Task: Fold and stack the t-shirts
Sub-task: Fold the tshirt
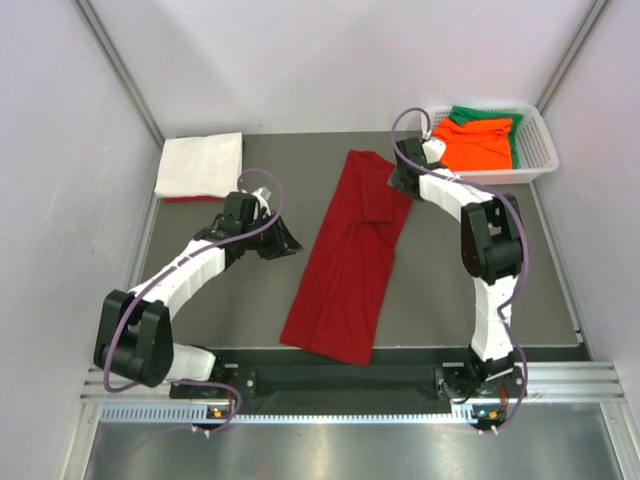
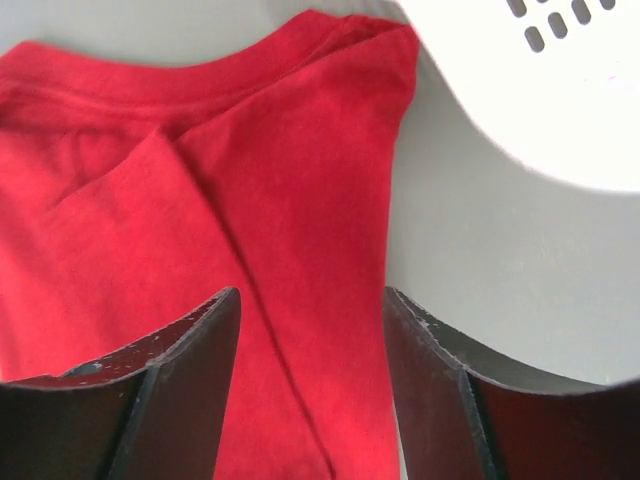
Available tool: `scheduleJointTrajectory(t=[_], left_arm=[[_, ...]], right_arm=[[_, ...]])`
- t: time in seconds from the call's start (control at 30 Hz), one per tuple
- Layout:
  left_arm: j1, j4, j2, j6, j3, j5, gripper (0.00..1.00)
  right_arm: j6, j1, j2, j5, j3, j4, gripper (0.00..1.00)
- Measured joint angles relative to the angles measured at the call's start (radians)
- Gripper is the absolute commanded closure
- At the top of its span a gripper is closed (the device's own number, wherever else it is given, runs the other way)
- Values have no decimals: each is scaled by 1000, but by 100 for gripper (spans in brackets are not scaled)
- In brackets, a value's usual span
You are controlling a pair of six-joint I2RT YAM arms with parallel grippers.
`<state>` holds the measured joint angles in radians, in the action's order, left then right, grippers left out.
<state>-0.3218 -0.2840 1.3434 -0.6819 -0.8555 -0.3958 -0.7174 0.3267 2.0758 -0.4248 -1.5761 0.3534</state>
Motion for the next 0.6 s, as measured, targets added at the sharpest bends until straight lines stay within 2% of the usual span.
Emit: scheduleJointTrajectory(t=[0.17, 0.4, 0.43, 0.57, 0.6], left_arm=[[0, 0, 73, 1, -33, -16, 68], [3, -10, 196, 23, -163, -46, 69], [4, -9, 219, 26, -185, -53, 69], [12, -8, 270, 31, -220, -67, 69], [17, -8, 279, 34, -221, -70, 69]], right_arm=[[3, -23, 88, -1, -79, 33, 37], [17, -39, 197, -6, -196, 69, 39], [21, -38, 211, -5, -222, 73, 41], [50, -33, 266, 8, -319, 81, 68], [59, -35, 288, 19, -346, 71, 70]])
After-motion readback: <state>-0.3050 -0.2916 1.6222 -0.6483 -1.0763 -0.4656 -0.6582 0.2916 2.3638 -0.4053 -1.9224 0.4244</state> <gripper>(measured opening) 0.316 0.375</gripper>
